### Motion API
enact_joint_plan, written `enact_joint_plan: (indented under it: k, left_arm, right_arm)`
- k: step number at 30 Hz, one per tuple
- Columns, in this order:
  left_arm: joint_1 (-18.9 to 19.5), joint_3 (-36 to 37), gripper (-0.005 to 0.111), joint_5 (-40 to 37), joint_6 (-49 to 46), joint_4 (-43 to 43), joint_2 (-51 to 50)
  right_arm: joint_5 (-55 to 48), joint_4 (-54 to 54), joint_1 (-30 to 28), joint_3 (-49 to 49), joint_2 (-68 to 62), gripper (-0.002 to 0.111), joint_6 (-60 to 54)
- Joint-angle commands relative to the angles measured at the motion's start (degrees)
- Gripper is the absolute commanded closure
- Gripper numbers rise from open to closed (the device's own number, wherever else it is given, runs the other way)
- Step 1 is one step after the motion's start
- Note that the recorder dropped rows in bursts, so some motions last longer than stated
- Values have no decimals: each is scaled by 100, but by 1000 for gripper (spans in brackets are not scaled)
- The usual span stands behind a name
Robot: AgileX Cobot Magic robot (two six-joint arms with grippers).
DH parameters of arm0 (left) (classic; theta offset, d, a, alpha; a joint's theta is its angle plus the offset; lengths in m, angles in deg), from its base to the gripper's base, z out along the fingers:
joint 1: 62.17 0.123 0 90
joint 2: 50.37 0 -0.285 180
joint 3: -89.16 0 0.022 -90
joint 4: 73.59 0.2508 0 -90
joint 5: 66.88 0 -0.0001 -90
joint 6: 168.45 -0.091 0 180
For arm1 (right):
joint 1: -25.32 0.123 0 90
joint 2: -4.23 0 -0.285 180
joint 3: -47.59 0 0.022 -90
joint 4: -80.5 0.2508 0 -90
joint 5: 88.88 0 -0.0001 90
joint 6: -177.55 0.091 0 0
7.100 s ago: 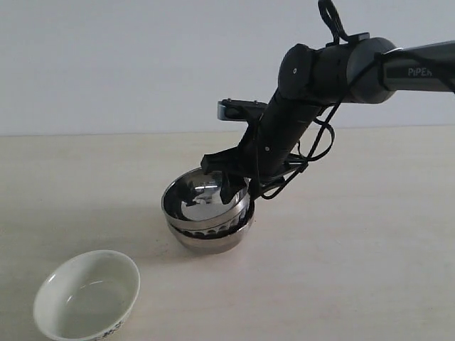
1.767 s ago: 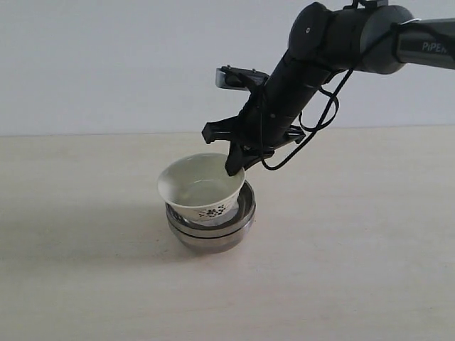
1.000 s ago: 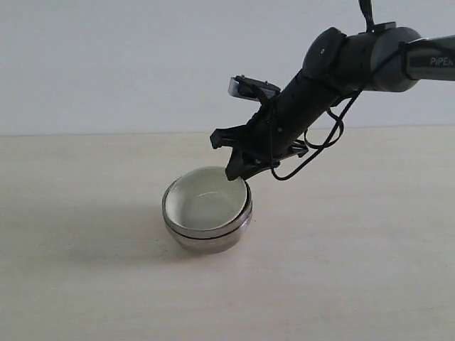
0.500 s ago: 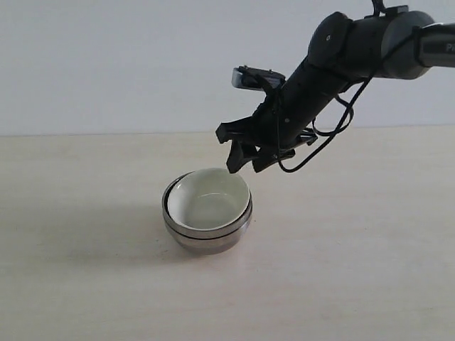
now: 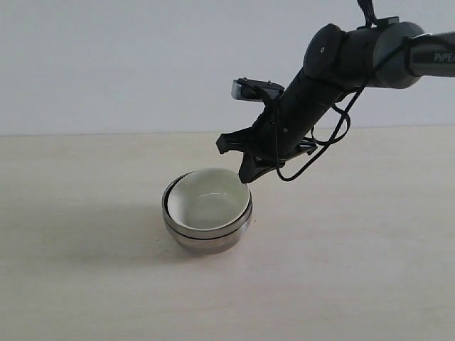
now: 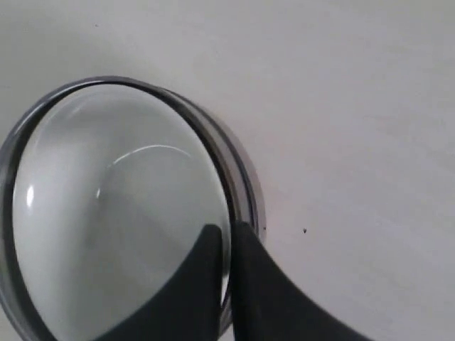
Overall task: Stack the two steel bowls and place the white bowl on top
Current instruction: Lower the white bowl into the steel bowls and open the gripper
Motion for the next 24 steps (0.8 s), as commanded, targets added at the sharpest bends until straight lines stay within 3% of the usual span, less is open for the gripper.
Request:
enact_joint_plan:
  k: [1, 24]
  left_arm:
    - [15, 22, 103, 16, 5, 10, 15]
    - [15, 22, 103, 16, 5, 10, 15]
  right_arm:
    - [132, 28, 51, -12, -65, 108, -16]
    - [111, 72, 51, 42, -88, 108, -37]
